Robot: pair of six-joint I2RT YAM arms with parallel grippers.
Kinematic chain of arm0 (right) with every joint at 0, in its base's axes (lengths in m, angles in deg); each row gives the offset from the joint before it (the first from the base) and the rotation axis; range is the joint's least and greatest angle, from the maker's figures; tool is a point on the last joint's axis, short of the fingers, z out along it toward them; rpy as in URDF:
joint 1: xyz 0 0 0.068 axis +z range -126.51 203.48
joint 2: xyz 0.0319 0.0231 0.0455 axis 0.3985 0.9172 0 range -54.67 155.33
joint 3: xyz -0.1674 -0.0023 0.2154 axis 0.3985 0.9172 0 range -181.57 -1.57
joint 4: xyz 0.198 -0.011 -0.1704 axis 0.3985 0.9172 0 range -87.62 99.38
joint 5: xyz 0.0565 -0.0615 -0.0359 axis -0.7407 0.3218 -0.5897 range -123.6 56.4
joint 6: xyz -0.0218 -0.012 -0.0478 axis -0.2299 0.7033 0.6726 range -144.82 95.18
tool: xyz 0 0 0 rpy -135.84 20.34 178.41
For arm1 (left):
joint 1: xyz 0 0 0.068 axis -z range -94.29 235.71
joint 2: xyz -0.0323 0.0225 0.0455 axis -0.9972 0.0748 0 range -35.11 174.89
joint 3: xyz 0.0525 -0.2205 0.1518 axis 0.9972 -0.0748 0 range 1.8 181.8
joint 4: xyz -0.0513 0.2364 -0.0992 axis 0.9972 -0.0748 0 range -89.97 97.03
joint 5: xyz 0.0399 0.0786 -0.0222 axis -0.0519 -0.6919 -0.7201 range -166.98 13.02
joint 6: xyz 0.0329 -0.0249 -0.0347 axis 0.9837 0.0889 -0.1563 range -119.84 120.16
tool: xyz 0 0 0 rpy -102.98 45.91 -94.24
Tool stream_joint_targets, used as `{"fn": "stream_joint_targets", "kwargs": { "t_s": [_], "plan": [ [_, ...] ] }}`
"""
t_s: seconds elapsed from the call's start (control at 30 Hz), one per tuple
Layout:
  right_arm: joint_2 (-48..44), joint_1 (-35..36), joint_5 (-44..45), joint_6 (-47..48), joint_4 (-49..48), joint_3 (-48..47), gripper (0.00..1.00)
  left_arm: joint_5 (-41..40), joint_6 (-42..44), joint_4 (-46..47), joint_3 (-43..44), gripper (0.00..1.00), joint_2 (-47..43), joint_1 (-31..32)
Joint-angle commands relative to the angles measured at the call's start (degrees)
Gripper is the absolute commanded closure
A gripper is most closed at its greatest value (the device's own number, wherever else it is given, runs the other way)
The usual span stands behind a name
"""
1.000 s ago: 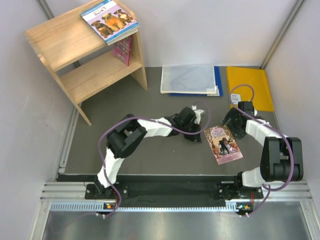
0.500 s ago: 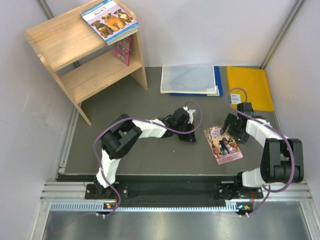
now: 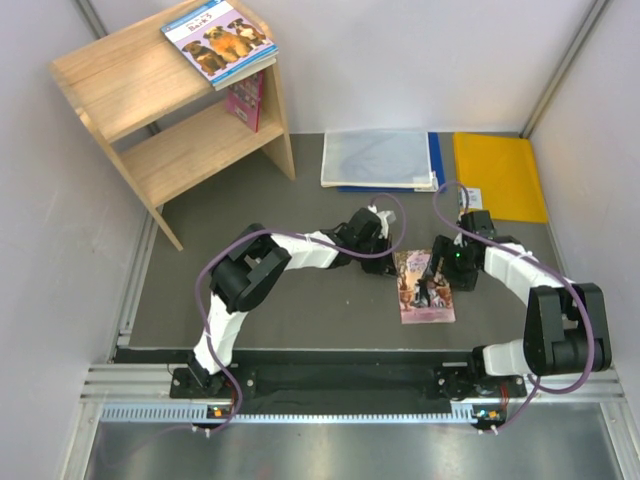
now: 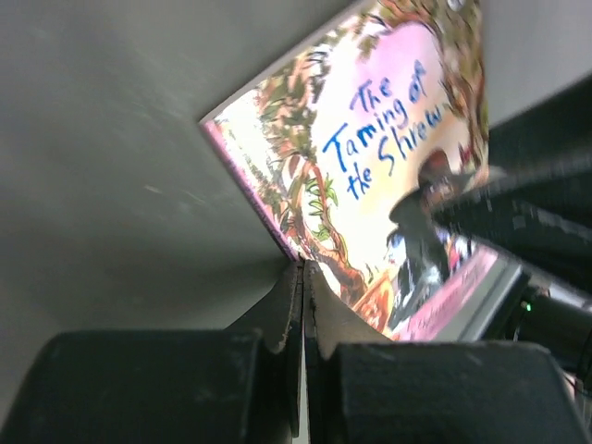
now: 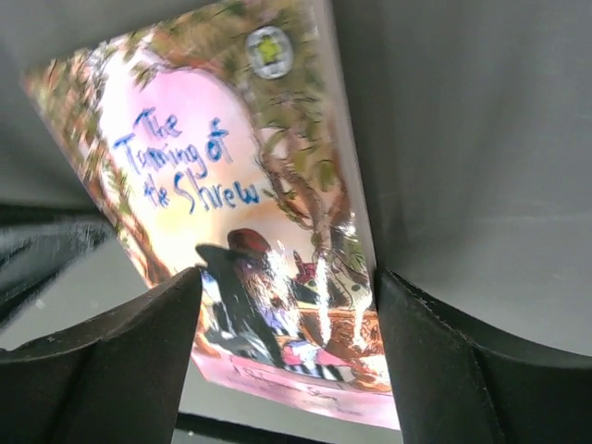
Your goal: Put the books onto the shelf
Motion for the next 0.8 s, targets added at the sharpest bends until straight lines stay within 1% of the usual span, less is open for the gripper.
{"fn": "stream_joint_targets", "kwargs": {
  "t_s": [0.0, 0.13, 0.27, 0.37, 0.47, 0.5, 0.53, 0.57, 0.7, 0.77],
  "plan": [
    [1.3, 3.8, -16.5, -0.8, -5.8, 2.9, 0.27, -2.1, 0.8, -0.7, 2.6, 1.00, 2.9, 0.0],
    [-1.3, 3.9, -19.8, 0.1, -7.9, 3.2, 0.26, -2.3, 1.3, -1.9, 3.6, 1.00, 3.4, -0.7],
    [-3.7, 3.9, -19.7, -0.4, -10.5, 4.3, 0.26, -2.2, 1.7, -2.3, 3.9, 1.00, 3.4, -0.9],
    [-4.3, 4.0, -18.4, -2.0, -13.4, 5.7, 0.28, -1.8, 1.7, -2.0, 3.5, 1.00, 3.4, -0.9],
    [-3.8, 4.0, -19.4, -3.0, -16.5, 7.0, 0.62, -1.6, 2.0, -1.7, 2.1, 1.00, 2.7, -0.9],
    [-4.1, 4.0, -18.9, -3.6, -17.2, 7.4, 0.90, -1.6, 2.1, -1.2, 1.8, 1.00, 2.5, -1.0],
    [-4.4, 4.0, -17.9, -3.7, -17.8, 7.5, 0.98, -1.7, 2.3, -1.2, 1.4, 1.00, 2.2, -1.0],
    [-4.8, 4.0, -16.9, -3.9, -18.5, 7.9, 1.00, -1.5, 2.5, -1.0, 0.5, 1.00, 1.7, -1.1],
    [-8.3, 4.0, -14.5, -4.0, -21.8, 8.8, 1.00, -1.1, 3.4, -0.7, -1.3, 1.00, 0.5, -1.5],
    [-8.6, 4.0, -14.5, -2.7, -22.6, 8.0, 1.00, -0.8, 4.1, 0.4, -3.6, 0.96, -1.3, -2.3]
  ]
}}
